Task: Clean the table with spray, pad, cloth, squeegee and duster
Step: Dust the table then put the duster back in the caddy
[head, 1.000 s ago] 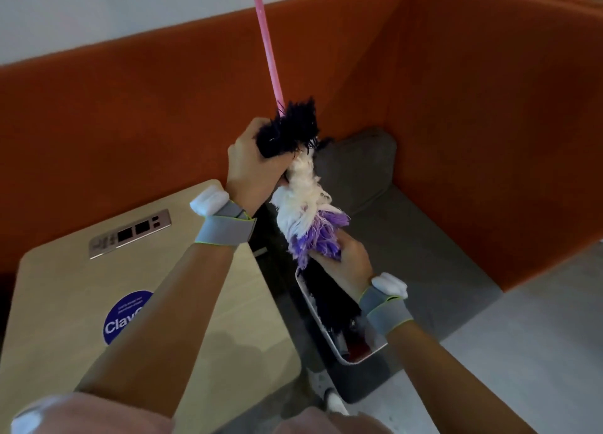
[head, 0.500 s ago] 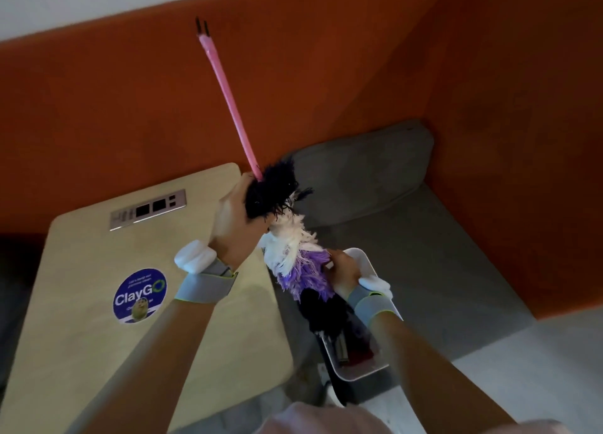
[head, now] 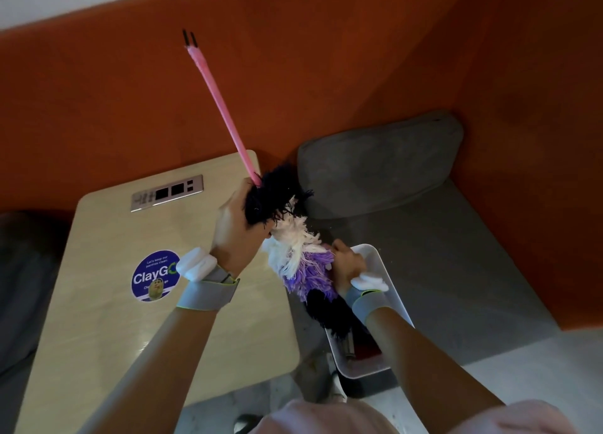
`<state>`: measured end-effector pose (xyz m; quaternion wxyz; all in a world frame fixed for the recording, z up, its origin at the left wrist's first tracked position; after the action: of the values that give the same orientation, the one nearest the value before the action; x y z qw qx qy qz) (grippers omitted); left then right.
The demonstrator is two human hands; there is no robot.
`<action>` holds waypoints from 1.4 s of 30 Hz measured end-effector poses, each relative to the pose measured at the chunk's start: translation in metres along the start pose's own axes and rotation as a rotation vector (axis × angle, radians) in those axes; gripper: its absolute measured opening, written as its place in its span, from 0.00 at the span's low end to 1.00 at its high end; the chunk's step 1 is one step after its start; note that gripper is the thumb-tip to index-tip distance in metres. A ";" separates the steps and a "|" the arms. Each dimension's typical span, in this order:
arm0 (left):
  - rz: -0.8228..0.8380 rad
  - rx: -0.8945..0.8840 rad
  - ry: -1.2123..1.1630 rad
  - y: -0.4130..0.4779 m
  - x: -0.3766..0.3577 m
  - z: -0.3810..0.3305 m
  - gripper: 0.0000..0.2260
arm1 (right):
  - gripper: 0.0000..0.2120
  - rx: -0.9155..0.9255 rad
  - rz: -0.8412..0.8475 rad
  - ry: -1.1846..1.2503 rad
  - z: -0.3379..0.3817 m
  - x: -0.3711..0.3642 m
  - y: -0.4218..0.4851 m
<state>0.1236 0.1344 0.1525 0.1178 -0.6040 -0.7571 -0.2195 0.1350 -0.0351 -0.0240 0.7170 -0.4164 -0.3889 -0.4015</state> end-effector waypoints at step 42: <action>0.060 -0.261 0.123 0.008 -0.045 -0.027 0.22 | 0.17 -0.333 0.013 0.130 -0.050 -0.023 -0.023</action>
<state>0.1397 0.0838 0.1572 0.0909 -0.6219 -0.6950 -0.3492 0.1165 -0.0821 -0.0558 0.6643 -0.5051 -0.2674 -0.4818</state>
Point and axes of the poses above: each hand's wrist, its own y-axis towards the middle knuckle, its own x-axis out of the back of the hand, z = x × y, the point moved 7 cm from there along y, towards the middle knuckle, and after that the axes turned 3 degrees about -y, right-handed, at the moved point
